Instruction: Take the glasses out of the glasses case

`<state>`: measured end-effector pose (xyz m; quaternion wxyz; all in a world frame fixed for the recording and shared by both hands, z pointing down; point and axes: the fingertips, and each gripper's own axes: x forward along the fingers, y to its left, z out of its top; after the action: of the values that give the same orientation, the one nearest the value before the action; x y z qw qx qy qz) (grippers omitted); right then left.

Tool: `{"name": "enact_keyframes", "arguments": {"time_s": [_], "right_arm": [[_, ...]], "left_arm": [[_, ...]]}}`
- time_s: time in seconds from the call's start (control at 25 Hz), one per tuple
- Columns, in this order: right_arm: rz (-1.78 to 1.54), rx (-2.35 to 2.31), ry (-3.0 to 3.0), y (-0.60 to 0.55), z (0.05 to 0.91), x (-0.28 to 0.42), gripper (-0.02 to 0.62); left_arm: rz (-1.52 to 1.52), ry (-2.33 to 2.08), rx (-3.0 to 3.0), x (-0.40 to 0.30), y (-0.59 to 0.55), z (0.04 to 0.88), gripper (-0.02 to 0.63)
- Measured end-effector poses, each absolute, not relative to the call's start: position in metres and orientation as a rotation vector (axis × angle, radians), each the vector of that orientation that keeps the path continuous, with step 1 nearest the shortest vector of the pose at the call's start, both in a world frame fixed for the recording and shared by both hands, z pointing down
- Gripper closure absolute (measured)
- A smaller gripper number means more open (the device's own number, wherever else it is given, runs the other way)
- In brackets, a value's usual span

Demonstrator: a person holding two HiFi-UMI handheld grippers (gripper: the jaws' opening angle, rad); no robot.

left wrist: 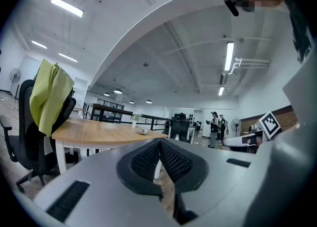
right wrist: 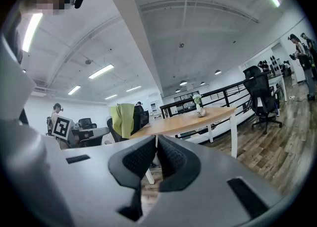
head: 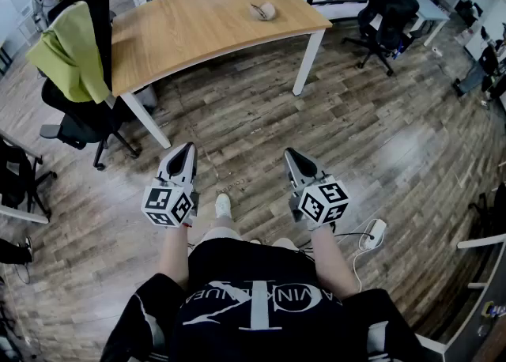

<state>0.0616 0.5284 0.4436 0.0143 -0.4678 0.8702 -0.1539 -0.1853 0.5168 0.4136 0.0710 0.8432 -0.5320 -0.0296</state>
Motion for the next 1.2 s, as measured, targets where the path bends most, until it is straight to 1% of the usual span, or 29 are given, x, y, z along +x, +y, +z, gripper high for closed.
{"name": "enact_keyframes", "arguments": {"time_s": [0.88, 1.2], "right_arm": [[-0.486, -1.488, 2.662, 0.493, 0.446, 0.08, 0.56], [-0.508, -1.546, 2.604, 0.442, 0.45, 0.101, 0.558]], "left_arm": [[-0.098, -1.585, 2.572, -0.166, 0.48, 0.41, 0.591], [-0.083, -1.533, 2.579, -0.151, 0.422, 0.416, 0.591]]}}
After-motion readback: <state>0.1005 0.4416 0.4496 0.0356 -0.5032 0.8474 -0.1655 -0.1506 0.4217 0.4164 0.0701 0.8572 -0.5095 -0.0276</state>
